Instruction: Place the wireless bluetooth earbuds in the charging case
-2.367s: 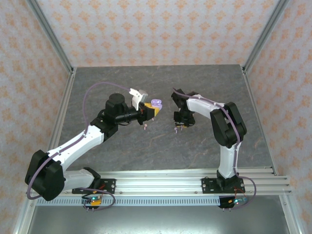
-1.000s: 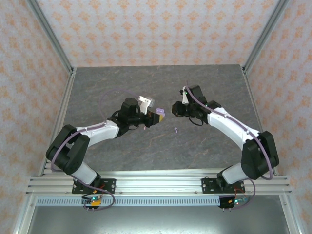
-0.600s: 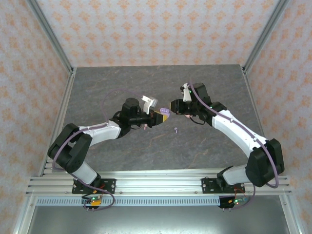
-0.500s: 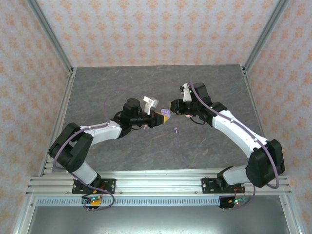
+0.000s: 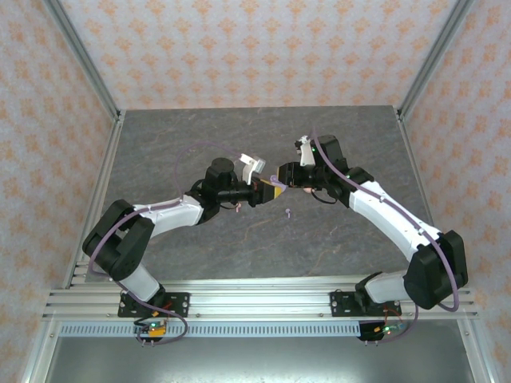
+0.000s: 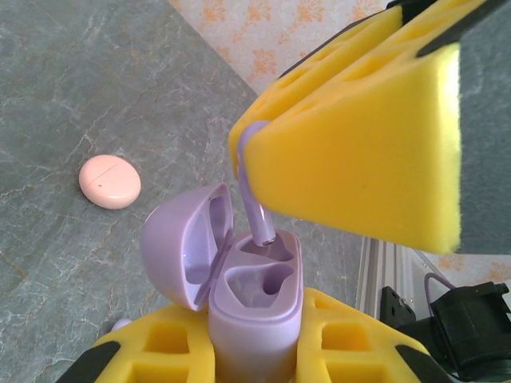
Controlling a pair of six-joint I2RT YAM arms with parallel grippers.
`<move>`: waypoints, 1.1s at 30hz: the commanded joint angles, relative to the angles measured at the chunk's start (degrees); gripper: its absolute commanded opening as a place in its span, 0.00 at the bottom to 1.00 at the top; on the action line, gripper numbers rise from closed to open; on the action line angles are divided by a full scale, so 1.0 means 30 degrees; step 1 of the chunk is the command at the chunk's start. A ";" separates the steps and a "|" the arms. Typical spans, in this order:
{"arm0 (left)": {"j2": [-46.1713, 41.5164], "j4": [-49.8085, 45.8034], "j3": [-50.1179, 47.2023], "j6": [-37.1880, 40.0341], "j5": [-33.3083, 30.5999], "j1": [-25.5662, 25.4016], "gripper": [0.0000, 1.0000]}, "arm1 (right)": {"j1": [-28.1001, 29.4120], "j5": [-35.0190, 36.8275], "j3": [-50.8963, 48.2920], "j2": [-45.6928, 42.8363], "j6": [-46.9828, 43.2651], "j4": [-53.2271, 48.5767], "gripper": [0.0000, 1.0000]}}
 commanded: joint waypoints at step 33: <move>0.0036 0.1110 0.0870 -0.0290 -0.0813 -0.0222 0.03 | 0.0355 -0.1123 0.0932 -0.0494 -0.0780 -0.1320 0.31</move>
